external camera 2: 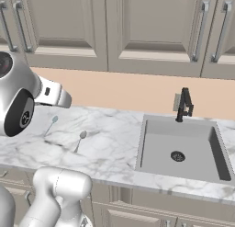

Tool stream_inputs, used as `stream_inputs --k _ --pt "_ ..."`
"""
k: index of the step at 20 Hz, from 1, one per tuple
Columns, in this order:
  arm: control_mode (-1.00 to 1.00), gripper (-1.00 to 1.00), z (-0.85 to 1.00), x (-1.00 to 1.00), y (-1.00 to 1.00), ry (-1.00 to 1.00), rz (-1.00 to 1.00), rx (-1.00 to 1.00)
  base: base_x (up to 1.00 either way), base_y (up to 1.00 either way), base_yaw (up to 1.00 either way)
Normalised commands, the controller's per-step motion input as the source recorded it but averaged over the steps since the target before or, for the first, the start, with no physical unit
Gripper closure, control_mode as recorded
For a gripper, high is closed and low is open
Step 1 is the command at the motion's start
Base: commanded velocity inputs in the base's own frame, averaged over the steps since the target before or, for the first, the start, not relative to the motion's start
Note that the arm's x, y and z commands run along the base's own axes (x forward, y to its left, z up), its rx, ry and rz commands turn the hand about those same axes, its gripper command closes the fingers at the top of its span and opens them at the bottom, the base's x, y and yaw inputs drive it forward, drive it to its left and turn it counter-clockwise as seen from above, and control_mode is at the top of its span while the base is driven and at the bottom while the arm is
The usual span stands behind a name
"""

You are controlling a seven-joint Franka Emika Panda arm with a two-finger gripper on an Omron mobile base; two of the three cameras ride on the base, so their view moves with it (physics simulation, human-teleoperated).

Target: Organize the utensils by type. Pick up the wooden spoons from the counter and place them in the open cabinet. Then pick up the metallic utensils from the counter and place them in the open drawer.

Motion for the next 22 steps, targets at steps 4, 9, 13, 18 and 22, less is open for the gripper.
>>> stream_inputs --k 4,9,13,18,22 --pt "1.0 -1.0 0.0 0.0 0.0 0.0 0.0 0.0 0.07 0.01 0.0" --pt "-1.0 -1.0 -0.18 0.08 0.0 0.09 0.0 0.0 0.11 0.0 0.0" --pt "-1.0 -1.0 -0.69 0.38 0.02 0.27 0.0 0.0 0.0 0.0 0.0" --pt "-1.0 -1.0 -0.53 0.23 0.0 0.31 0.0 0.0 0.0 0.0 0.0" --pt "-1.0 -1.0 -0.56 0.38 0.11 0.31 0.0 -0.07 0.0 0.0 0.0"
